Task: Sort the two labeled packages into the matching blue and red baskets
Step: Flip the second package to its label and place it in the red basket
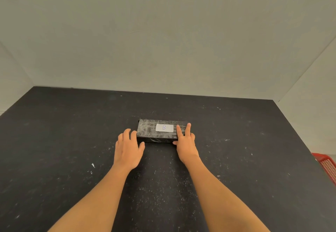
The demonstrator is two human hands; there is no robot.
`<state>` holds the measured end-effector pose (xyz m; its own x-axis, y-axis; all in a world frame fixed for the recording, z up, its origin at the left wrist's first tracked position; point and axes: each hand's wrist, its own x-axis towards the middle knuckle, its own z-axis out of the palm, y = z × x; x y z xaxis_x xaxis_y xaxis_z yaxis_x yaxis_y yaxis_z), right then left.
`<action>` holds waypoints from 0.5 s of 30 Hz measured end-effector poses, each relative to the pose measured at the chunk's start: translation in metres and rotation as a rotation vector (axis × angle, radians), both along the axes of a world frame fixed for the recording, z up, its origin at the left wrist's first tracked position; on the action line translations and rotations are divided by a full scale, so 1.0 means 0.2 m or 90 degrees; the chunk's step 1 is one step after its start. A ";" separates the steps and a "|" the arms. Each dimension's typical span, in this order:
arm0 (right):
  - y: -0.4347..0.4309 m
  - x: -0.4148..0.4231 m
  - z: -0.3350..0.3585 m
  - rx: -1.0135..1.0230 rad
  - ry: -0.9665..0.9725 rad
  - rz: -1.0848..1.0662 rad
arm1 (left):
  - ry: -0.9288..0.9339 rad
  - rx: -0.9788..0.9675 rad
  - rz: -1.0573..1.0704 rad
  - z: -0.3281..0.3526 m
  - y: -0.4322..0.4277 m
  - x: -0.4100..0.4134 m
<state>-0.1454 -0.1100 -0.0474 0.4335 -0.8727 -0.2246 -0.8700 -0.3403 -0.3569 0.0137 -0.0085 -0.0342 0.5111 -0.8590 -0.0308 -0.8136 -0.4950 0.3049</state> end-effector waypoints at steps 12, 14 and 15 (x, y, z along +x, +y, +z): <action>-0.05 -0.33 0.07 -0.104 -0.006 -0.039 | 0.027 0.021 -0.020 0.09 -0.06 -0.17; -0.08 -0.42 0.08 -0.115 -0.011 -0.048 | 0.029 0.028 -0.041 0.09 -0.10 -0.24; -0.10 -0.46 0.09 -0.121 -0.012 -0.049 | 0.029 0.030 -0.051 0.09 -0.12 -0.28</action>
<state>-0.2382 -0.1294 -0.0293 0.3669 -0.9292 -0.0448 -0.8896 -0.3363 -0.3091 -0.0415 -0.0329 -0.0152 0.4382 -0.8940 -0.0933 -0.8367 -0.4436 0.3211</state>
